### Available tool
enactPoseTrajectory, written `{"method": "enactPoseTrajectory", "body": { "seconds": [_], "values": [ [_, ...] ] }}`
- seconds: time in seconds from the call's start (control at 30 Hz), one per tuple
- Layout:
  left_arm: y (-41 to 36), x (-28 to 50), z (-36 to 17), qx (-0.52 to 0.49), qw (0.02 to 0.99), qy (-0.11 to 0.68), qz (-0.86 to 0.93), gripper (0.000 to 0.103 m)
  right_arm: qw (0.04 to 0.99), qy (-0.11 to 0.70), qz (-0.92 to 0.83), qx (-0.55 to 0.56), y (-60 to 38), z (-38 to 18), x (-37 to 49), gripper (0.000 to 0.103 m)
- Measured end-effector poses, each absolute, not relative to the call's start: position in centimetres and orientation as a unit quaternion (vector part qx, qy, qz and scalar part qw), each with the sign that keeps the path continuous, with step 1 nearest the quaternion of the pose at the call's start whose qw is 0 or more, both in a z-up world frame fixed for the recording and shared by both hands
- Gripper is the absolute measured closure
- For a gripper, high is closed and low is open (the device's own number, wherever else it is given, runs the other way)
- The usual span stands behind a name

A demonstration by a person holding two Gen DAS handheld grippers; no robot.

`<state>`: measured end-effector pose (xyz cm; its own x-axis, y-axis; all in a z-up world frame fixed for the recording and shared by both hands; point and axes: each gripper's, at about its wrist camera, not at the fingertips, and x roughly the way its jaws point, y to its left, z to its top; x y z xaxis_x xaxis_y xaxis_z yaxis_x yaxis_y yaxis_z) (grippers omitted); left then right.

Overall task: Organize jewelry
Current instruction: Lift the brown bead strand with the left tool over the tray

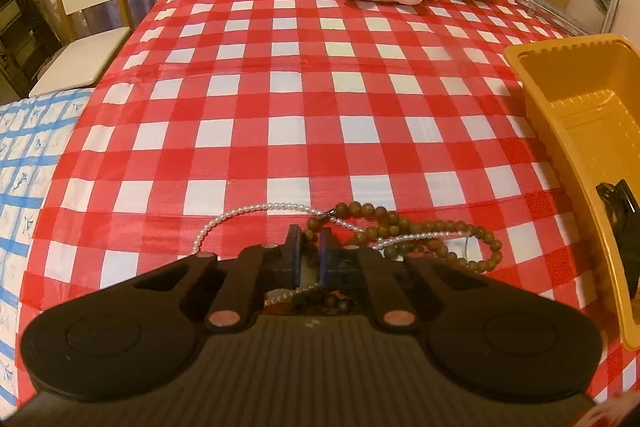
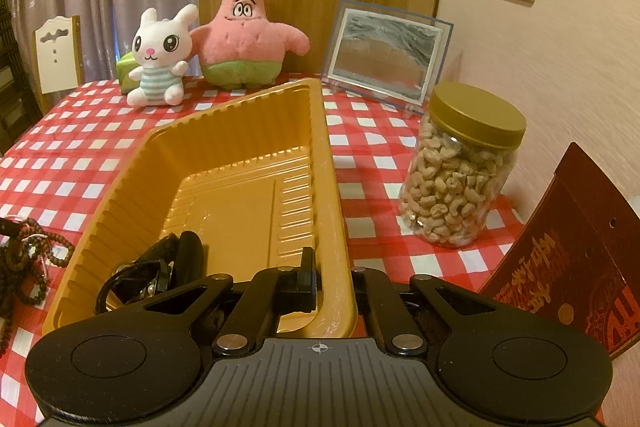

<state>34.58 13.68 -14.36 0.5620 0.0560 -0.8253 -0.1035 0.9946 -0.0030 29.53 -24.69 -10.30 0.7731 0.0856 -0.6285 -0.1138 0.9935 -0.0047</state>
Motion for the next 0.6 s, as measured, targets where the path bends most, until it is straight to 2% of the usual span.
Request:
{"method": "enactPoseTrajectory", "body": {
  "seconds": [0.17, 0.6],
  "values": [
    [13.9, 33.9, -12.9, -0.044, 0.892, 0.448, 0.041, 0.098, 0.944, 0.322, 0.059, -0.032, -24.1, -9.8, 29.8, 0.099],
    [11.9, 30.9, -4.4, -0.078, 0.925, 0.373, -0.011, 0.098, 0.945, 0.318, 0.069, -0.029, -24.0, -9.8, 30.4, 0.099]
  ]
}}
